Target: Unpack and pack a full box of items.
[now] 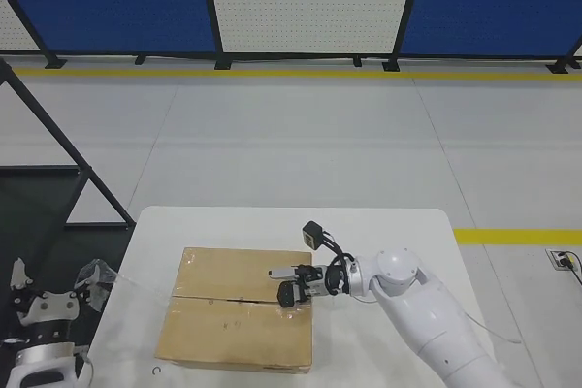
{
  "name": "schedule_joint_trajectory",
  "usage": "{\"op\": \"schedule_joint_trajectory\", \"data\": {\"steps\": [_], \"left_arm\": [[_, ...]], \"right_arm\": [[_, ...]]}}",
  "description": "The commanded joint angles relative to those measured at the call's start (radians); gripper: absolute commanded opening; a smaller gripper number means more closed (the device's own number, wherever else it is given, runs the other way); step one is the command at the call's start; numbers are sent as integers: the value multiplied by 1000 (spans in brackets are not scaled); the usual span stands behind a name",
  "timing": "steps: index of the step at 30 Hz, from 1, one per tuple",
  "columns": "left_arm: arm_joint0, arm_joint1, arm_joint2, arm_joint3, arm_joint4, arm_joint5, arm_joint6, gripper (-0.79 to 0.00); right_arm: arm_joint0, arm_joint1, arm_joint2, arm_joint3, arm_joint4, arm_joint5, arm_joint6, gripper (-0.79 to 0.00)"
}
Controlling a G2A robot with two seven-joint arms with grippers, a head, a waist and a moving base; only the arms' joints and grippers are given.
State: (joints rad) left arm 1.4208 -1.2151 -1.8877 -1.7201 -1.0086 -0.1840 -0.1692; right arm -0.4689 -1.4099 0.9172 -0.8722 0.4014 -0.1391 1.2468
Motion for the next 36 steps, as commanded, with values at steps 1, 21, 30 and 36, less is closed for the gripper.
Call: {"op": "schedule_joint_trajectory", "data": {"steps": [1, 21, 30, 36], "left_arm": [[9, -1, -2, -29, 0, -2, -7, 0], [65, -13, 65, -276, 109, -2, -42, 0], [55, -20, 153, -315, 199, 11, -37, 0], [38, -24, 232, -323, 274, 26, -30, 0]], "right_arm": [[-4, 3, 5, -7, -3, 4, 0, 0], [-89, 43, 71, -137, -36, 45, 3, 0], [-110, 49, 75, -153, -32, 42, 4, 0], [-123, 54, 81, -165, -27, 41, 3, 0]]}}
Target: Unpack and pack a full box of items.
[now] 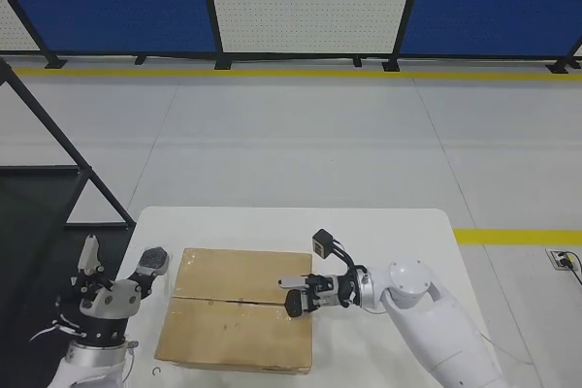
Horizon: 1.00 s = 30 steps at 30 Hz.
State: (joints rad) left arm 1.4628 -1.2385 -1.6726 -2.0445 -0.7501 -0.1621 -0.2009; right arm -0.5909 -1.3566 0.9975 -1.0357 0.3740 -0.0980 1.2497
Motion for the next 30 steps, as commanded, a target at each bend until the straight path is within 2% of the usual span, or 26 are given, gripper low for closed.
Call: {"op": "schedule_joint_trajectory", "data": {"steps": [1, 11, 30], "left_arm": [[-9, -2, 33, 3, 31, 8, 2, 0], [-44, -11, 152, 35, 144, 28, 20, 0], [-55, -17, 229, 78, 250, 75, -6, 0]], "right_arm": [[-3, 1, 1, -3, 2, 0, -1, 0], [-18, 6, 2, -28, 14, -5, 7, 0], [-43, 16, 21, -60, 31, -25, -30, 0]]}}
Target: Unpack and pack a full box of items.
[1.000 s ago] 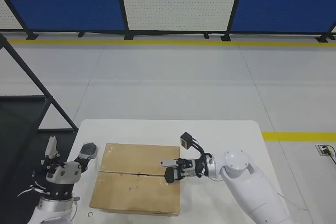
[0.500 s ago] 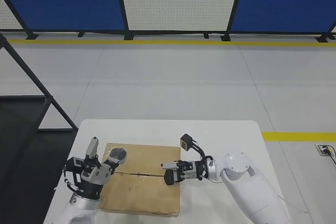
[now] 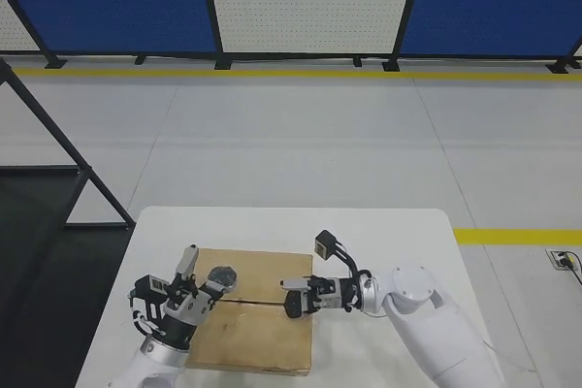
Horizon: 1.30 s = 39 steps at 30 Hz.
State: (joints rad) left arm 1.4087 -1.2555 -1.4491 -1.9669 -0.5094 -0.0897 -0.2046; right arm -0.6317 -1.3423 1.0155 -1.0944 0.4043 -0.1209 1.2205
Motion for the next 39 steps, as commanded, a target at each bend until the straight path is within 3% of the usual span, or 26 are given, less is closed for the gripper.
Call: {"op": "schedule_joint_trajectory", "data": {"steps": [1, 15, 39], "left_arm": [[-2, -1, 12, 0, 18, 5, -4, 0], [-42, -11, 109, 18, 116, 37, 10, 0], [-87, -23, 177, 27, 176, 75, -1, 0]], "right_arm": [[-6, 3, 7, -5, 2, -4, -2, 0], [-44, 18, 32, -51, 3, -3, -4, 0], [-112, 56, 104, -100, 2, -6, 19, 0]]}}
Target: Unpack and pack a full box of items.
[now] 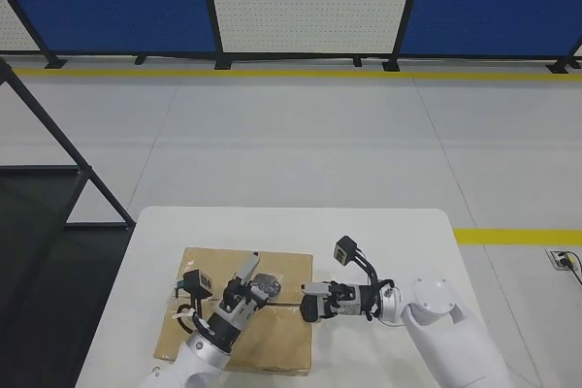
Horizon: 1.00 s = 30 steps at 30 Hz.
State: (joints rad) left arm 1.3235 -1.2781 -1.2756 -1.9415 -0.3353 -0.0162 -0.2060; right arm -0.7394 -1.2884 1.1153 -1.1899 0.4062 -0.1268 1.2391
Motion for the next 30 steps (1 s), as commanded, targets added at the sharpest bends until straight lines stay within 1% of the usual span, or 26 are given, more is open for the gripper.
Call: {"op": "schedule_joint_trajectory", "data": {"steps": [1, 16, 24, 30], "left_arm": [[-3, -1, 7, 2, 5, 3, 0, 0], [-40, -12, 58, 35, 40, 23, 2, 0], [-63, -16, 66, 52, 39, 52, -5, 0], [-68, -15, 66, 43, 57, 81, -26, 0]], "right_arm": [[-9, 4, 9, -9, 0, -1, 1, 0], [-60, 28, 48, -41, 14, -5, 32, 0], [-60, 34, 48, -39, 24, -7, 41, 0], [-61, 39, 56, -38, 30, -25, 48, 0]]}}
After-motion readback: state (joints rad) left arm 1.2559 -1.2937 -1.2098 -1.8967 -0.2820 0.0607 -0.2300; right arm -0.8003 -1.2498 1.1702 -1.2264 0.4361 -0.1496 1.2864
